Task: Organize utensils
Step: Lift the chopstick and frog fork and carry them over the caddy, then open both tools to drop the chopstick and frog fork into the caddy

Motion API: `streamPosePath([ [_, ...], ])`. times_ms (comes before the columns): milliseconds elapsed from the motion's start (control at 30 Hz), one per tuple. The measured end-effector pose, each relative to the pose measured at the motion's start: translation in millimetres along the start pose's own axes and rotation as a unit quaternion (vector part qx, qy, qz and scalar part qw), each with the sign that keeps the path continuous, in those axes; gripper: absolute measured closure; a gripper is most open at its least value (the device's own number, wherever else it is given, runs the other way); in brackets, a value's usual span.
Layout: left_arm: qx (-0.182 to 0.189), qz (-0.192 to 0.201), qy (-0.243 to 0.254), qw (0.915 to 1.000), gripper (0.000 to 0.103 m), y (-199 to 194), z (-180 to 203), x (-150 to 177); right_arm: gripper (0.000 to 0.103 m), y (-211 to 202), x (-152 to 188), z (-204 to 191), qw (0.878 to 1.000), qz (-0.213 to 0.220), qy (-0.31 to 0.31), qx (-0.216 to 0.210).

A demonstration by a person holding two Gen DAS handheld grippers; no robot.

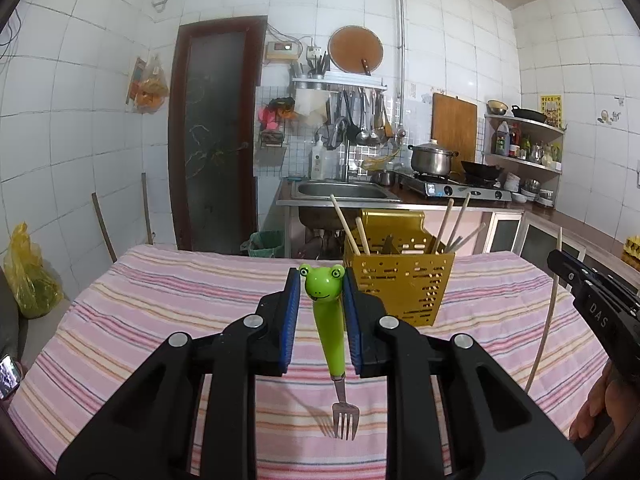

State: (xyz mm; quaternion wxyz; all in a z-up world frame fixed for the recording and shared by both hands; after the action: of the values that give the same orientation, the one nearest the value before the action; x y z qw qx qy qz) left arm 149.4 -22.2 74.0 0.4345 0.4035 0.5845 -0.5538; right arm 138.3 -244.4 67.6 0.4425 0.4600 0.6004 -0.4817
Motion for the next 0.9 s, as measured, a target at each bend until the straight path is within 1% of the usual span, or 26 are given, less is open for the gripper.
streamPosePath([
  [67,0.001,0.005,-0.001,1.0000,0.083,0,0,-5,0.097,2,-7,-2,1.000,0.004,-0.002,-0.001],
  [200,0.006,0.021,-0.006,0.9997,0.083,0,2,-27,0.097,4,-27,-8,1.000,0.022,-0.011,-0.005],
  [333,0.014,0.046,-0.016,0.9987,0.083,2,5,-61,0.097,10,-55,-12,0.999,0.045,-0.015,-0.013],
  [500,0.026,0.079,-0.033,0.9960,0.083,11,14,-107,0.097,29,-93,-23,0.997,0.073,-0.029,-0.022],
  [667,0.034,0.111,-0.037,0.9925,0.083,29,32,-147,0.097,58,-128,-31,0.994,0.100,-0.039,-0.033],
  [767,0.037,0.126,-0.037,0.9907,0.083,46,44,-164,0.097,81,-145,-34,0.992,0.115,-0.035,-0.044],
  [900,0.042,0.133,-0.045,0.9893,0.083,74,56,-178,0.097,113,-160,-37,0.990,0.129,-0.037,-0.049],
])
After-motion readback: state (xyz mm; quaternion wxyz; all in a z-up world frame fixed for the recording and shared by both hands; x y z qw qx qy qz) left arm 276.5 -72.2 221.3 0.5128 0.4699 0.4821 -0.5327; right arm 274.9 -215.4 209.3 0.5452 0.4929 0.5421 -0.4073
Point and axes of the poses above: each gripper's, at about its wrist camera, not at the fingertips, and y roughly the way its jaws point, z to its right, x to its underside, the point moved 2 cm from there along y, roughly the way its jaws point, and after that the axes turned 11 degrees about -x, right-handed, at the moved point
